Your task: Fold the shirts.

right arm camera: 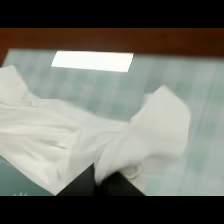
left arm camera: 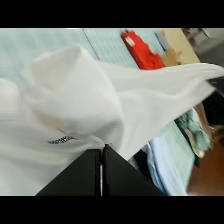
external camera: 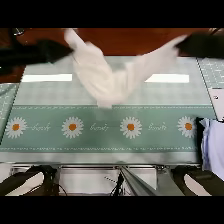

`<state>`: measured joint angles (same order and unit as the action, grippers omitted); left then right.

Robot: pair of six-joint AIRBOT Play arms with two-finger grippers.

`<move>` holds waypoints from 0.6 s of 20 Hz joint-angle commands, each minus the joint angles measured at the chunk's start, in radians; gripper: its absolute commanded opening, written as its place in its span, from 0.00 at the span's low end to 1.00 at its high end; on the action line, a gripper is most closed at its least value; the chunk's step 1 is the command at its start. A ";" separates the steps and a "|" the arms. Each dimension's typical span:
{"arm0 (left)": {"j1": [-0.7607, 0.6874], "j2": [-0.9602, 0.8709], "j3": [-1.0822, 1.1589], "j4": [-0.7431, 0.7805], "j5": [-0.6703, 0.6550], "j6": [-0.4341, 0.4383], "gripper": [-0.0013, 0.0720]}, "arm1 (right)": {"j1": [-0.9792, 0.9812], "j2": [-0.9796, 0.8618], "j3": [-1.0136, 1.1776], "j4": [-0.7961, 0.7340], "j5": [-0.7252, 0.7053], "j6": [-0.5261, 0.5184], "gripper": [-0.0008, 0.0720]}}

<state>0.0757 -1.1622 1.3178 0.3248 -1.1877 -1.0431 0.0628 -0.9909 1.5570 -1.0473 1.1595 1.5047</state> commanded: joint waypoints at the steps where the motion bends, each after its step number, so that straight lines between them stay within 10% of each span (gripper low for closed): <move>1: 0.092 0.115 0.282 0.336 0.051 -0.269 0.04 | 0.002 0.024 0.408 -0.144 0.101 0.045 0.05; 12: 0.132 0.484 0.461 1.046 -0.097 -0.446 0.05 | 0.002 0.364 0.374 -0.448 0.582 0.107 0.05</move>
<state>0.2031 -0.7376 1.7718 1.1751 -1.2015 -1.4467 0.0639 -0.6987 1.9720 -1.3785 1.5642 1.5768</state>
